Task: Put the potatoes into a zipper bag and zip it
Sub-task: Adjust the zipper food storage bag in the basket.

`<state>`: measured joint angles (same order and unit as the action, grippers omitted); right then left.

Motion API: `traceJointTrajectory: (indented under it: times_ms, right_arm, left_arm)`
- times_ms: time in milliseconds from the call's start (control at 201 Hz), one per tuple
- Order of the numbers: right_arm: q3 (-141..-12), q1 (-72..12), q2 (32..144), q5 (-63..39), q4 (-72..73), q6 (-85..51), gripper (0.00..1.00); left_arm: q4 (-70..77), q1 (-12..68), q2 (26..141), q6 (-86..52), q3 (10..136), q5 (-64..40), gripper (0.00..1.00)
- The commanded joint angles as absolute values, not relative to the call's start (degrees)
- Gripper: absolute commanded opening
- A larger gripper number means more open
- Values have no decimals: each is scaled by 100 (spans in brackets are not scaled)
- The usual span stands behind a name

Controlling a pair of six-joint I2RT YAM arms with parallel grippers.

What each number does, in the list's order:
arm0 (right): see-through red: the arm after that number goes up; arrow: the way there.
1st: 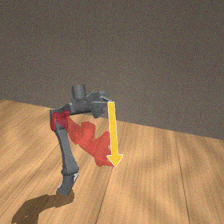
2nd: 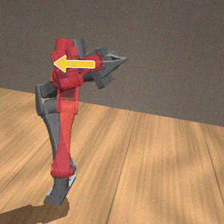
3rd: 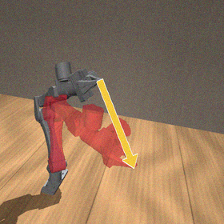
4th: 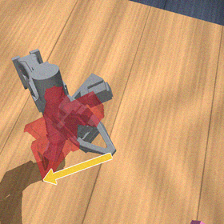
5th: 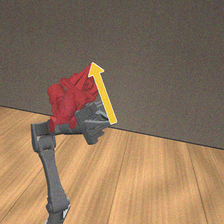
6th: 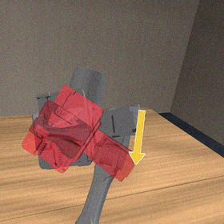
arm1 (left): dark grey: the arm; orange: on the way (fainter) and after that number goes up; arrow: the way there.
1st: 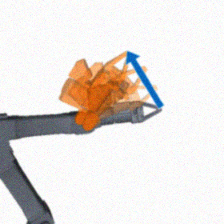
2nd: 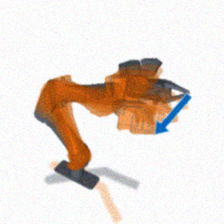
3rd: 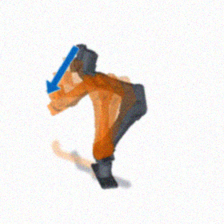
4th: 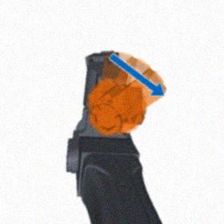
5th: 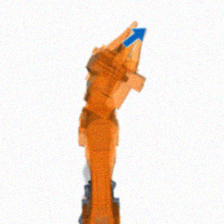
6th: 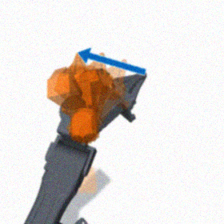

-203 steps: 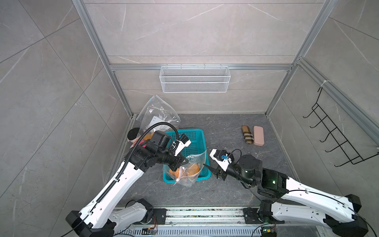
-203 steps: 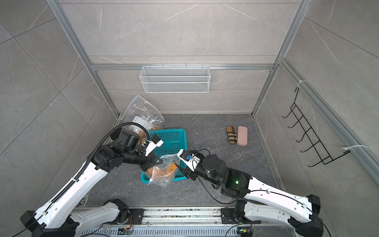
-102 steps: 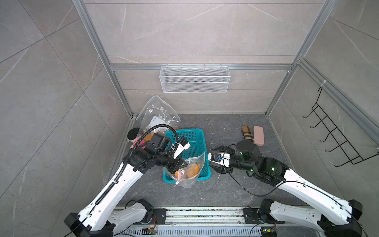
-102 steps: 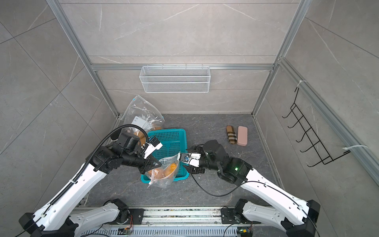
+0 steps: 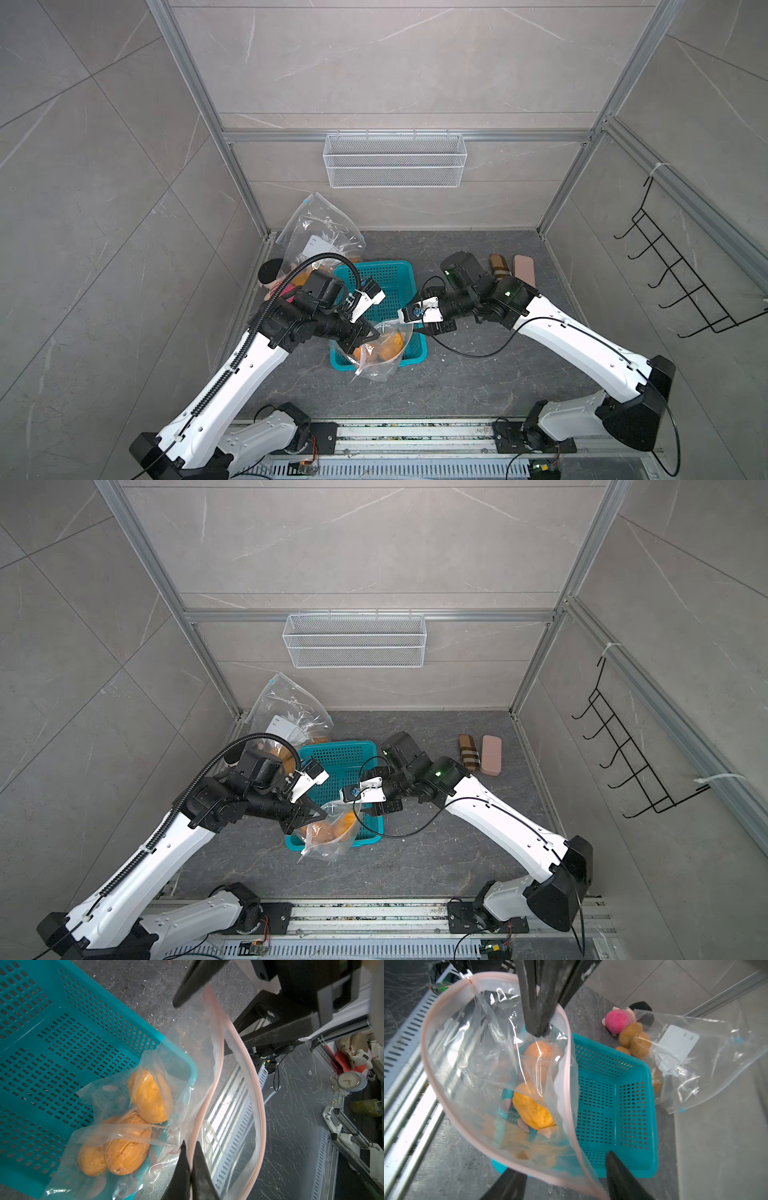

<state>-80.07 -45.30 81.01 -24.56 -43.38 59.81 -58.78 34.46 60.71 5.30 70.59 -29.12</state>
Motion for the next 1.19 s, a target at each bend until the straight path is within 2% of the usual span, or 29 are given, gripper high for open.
traceJointTrajectory:
  times_ms: [0, 204, 269, 373, 458, 503, 682, 801, 956, 1190]
  right_arm:
    - [-8101, -4488, 8138, -2779, -4546, 6223, 46]
    - [-7831, -4494, 7815, -2997, -4118, 6179, 34]
    - [-7818, -4492, 7789, -2997, -4105, 6157, 27]
    - [-7854, -4452, 7784, -3084, -4142, 6024, 7]
    - [-7817, -4438, 7755, -3120, -4096, 5969, 0]
    - [-7775, -4418, 7731, -3097, -4051, 5938, 0]
    - [-7529, -4272, 7565, -2979, -3538, 5459, 0]
    - [-7281, -4005, 7424, -2830, -2842, 4684, 0]
    - [-6969, -3502, 7370, -2549, -1979, 3366, 0]
    - [-6724, -3279, 7378, -2655, -1689, 2637, 0]
  left_arm:
    - [-6022, 3432, 6003, 686, 7084, -3007, 0]
    - [-6042, 3428, 6063, 681, 7119, -2975, 0]
    - [-6039, 3429, 6089, 675, 7135, -2953, 0]
    - [-6044, 3432, 6124, 666, 7163, -2915, 0]
    - [-6002, 3430, 6103, 610, 7188, -2728, 0]
    - [-5996, 3428, 6078, 595, 7213, -2653, 0]
    - [-5896, 3429, 5809, 425, 7454, -2135, 55]
    - [-5660, 3428, 5238, 333, 7438, -1698, 76]
    - [-5157, 3428, 4230, 376, 6625, -1915, 88]
    - [-3978, 3428, 3336, 179, 5188, -1929, 89]
